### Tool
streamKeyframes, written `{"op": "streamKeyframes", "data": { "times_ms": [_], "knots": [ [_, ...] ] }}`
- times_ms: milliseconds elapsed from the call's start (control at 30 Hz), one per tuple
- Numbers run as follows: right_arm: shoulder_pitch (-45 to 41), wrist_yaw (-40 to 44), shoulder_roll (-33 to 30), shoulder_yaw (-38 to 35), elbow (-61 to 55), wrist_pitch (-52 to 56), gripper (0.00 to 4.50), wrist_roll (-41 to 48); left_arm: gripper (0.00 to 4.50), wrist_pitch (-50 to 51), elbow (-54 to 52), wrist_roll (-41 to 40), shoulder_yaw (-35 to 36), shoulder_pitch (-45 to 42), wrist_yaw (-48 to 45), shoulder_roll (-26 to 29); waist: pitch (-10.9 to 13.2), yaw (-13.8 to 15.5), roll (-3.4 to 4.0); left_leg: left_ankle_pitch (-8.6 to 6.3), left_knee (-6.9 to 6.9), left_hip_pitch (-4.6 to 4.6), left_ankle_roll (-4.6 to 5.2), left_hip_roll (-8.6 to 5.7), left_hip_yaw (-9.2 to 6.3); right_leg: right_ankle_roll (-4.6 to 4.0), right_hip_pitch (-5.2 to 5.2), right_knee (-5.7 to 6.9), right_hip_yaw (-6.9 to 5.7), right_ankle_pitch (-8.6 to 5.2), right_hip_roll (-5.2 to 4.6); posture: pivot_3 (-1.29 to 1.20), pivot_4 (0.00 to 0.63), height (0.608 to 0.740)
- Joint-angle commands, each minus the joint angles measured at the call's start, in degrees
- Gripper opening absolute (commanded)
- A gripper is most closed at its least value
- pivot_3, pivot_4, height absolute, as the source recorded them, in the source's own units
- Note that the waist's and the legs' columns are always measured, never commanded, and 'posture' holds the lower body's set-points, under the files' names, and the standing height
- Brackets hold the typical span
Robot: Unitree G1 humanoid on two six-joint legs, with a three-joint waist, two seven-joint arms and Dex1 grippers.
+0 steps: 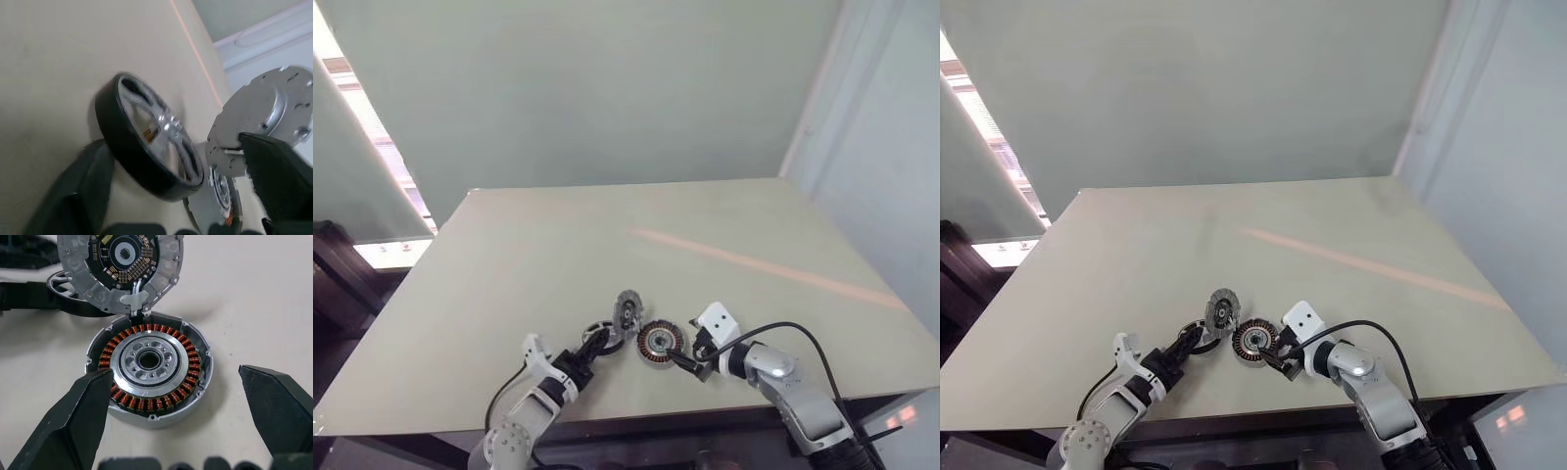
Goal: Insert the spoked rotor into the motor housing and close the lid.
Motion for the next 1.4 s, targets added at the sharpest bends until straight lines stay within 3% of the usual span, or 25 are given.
{"op": "streamKeyframes", "data": {
  "times_ms": [33,167,267,633,967,1200,1400],
  "knots": [
    [-0.5,-0.2,0.1,-0.5,-2.8,-0.1,4.50,0.3,2.81,-0.4,0.0,-1.3,0.9,-0.4,-0.1,-0.2,0.0,0.0,-0.01,0.00,0.00,0.00,0.00,0.00,0.00,0.00,-0.01,0.00,0.00,0.00,0.00,0.00,0.000,0.740],
    [-0.6,-0.2,0.2,-0.6,-2.6,-0.1,4.50,0.3,1.26,-1.0,1.6,-1.4,2.0,-0.7,-0.3,-0.1,0.0,0.0,-0.01,0.00,-0.01,0.00,0.00,0.02,0.00,-0.02,-0.02,0.00,-0.01,-0.01,0.02,0.00,0.000,0.740],
    [-0.5,-0.2,0.2,-0.6,-2.7,-0.1,4.50,0.3,0.35,-1.4,2.2,-1.4,2.2,-0.7,-0.6,-0.1,0.0,0.0,-0.06,0.00,-0.01,0.00,0.00,0.01,0.00,-0.05,0.00,0.00,-0.01,-0.03,0.01,0.00,0.000,0.740],
    [0.3,-0.3,-0.2,0.2,-3.2,-0.1,4.50,-0.3,0.33,-6.1,1.3,-4.4,5.1,-0.1,0.0,-2.0,0.0,0.0,-0.09,0.00,-0.03,0.00,0.00,0.03,0.00,-0.09,-0.03,0.00,0.00,-0.05,0.01,0.00,0.000,0.740],
    [0.2,0.0,-1.0,-0.7,-2.6,-0.5,4.50,0.3,0.33,3.5,-12.4,-22.3,10.1,9.2,0.5,1.2,0.0,0.0,-0.30,-0.02,-0.04,-0.04,-0.01,0.04,0.00,-0.12,-0.07,-0.05,0.00,-0.07,-0.01,0.00,0.000,0.740],
    [1.0,1.2,-2.8,-1.4,-0.9,-1.0,4.50,0.5,0.33,3.9,-28.4,-35.2,6.9,14.2,6.0,0.1,0.3,0.0,-0.62,-0.03,0.02,-0.04,-0.03,0.04,-0.07,-0.12,-0.01,-0.08,-0.06,-0.08,-0.11,0.00,0.000,0.740],
    [1.5,1.2,-3.2,-2.1,0.3,-1.5,4.50,0.5,0.33,3.0,-33.8,-39.9,0.8,12.5,9.6,1.9,0.3,0.0,-0.61,-0.02,-0.04,-0.03,-0.03,0.03,-0.02,-0.13,-0.01,-0.07,-0.05,-0.08,-0.09,0.00,0.000,0.740]
  ]
}}
